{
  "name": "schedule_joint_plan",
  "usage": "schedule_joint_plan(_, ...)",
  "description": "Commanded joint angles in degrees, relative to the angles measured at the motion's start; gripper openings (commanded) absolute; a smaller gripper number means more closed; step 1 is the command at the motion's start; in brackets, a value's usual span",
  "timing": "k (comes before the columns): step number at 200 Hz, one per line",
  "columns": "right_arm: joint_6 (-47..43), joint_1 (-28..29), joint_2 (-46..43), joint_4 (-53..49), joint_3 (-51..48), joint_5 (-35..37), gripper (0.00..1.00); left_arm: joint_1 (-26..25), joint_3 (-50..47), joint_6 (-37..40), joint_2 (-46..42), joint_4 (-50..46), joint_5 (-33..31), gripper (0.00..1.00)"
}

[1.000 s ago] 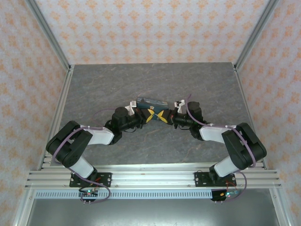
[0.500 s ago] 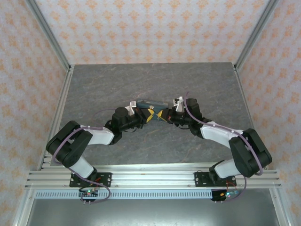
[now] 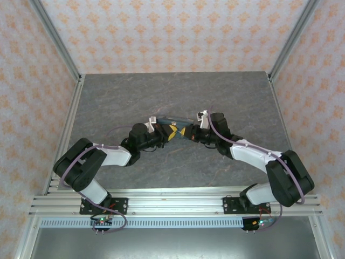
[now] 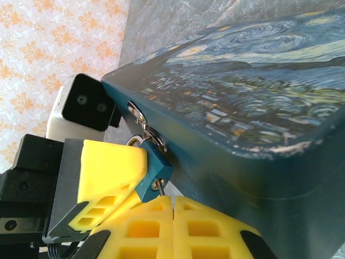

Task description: Unlock the padlock with the key

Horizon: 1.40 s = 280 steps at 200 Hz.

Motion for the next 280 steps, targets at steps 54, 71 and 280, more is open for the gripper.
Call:
schedule_joint_plan(54, 0.15, 1.04, -0.4, 2.68, -0.91, -0.93, 0.0, -1.07, -0.93, -1.25, -0.47, 5.74, -2.11, 0.0)
schedule_joint_plan(71, 2.95, 1.02, 1.39, 5.77, -1.11, -1.48, 0.0, -1.06, -0.91, -1.17, -0.69, 5.83, -1.82, 0.0)
schedule_joint_plan(280, 25.21, -1.25, 14.06, 23.39, 2.31, -6.82, 0.0, -2.66, -0.49, 1.7, -3.54, 3.94, -1.62, 0.0)
